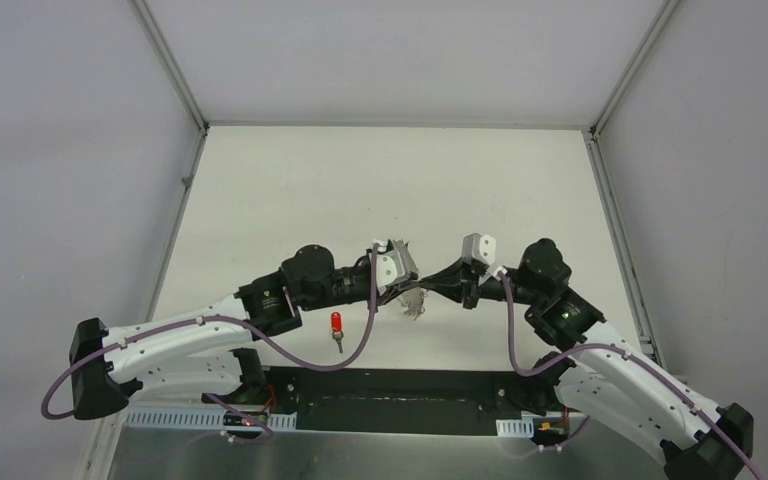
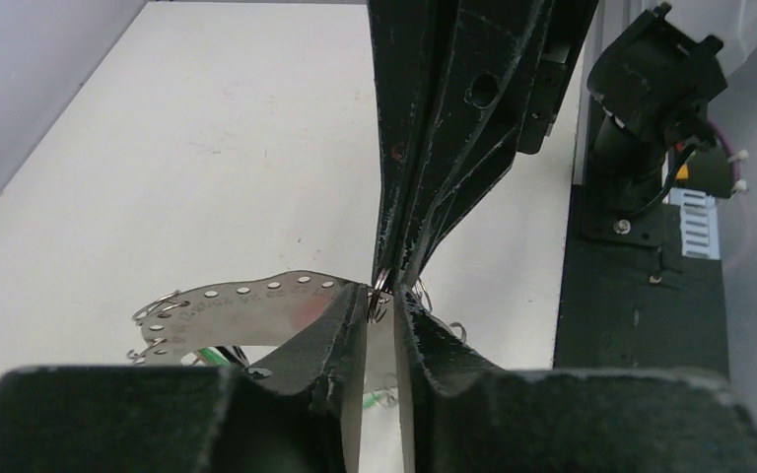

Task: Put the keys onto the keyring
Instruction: Adjust the keyring at the center of the board.

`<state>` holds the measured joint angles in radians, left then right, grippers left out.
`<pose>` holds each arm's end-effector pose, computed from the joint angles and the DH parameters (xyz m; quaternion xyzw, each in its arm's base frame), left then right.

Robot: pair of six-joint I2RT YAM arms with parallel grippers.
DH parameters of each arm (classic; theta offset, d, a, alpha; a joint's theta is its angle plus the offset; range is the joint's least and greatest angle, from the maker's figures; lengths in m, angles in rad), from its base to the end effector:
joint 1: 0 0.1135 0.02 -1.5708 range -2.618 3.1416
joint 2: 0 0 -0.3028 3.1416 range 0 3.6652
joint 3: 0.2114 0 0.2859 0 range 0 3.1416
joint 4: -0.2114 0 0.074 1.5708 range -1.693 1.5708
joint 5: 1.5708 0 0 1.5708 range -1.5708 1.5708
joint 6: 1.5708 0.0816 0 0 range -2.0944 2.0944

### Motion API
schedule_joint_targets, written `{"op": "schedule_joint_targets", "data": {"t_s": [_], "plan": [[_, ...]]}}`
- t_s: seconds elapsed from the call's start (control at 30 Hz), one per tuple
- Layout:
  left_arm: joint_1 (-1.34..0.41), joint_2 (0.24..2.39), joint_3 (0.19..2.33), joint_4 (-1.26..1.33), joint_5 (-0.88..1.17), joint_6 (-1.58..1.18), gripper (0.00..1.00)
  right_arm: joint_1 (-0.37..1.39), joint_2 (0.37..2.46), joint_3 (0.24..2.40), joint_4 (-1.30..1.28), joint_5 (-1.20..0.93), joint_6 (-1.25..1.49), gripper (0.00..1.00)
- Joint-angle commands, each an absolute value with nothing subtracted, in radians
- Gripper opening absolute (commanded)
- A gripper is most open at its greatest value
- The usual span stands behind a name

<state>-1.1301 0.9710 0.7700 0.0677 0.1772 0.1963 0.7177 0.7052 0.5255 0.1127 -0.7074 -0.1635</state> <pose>0.1098 -0.2665 0.3459 0.5074 0.5549 -0.3547 0.5557 0.1240 0.1786 0.3097 -0.5062 0.5188 0.4186 0.5471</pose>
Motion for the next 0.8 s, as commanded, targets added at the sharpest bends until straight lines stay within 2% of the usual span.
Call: {"op": "schedule_joint_targets", "data": {"t_s": [0.0, 0.1, 0.23, 0.47, 0.6, 0.77], "plan": [[-1.123, 0.912, 0.806, 0.027, 0.139, 0.21, 0.25, 0.723, 0.719, 0.643, -0.044, -0.744, -0.241, 0.0], [-1.124, 0.901, 0.838, -0.086, 0.13, 0.235, 0.36, 0.724, 0.742, 0.701, -0.204, -0.731, -0.301, 0.0], [-1.123, 0.912, 0.867, -0.178, 0.136, 0.251, 0.42, 0.724, 0.786, 0.785, -0.392, -0.712, -0.372, 0.0], [-1.124, 0.999, 0.887, -0.182, 0.207, 0.25, 0.51, 0.724, 0.884, 0.916, -0.622, -0.684, -0.437, 0.0], [-1.124, 1.065, 0.885, -0.118, 0.257, 0.251, 0.51, 0.724, 0.903, 0.926, -0.631, -0.694, -0.416, 0.0], [-1.124, 1.116, 0.887, -0.065, 0.289, 0.254, 0.39, 0.724, 0.887, 0.89, -0.563, -0.7, -0.355, 0.0]]}}
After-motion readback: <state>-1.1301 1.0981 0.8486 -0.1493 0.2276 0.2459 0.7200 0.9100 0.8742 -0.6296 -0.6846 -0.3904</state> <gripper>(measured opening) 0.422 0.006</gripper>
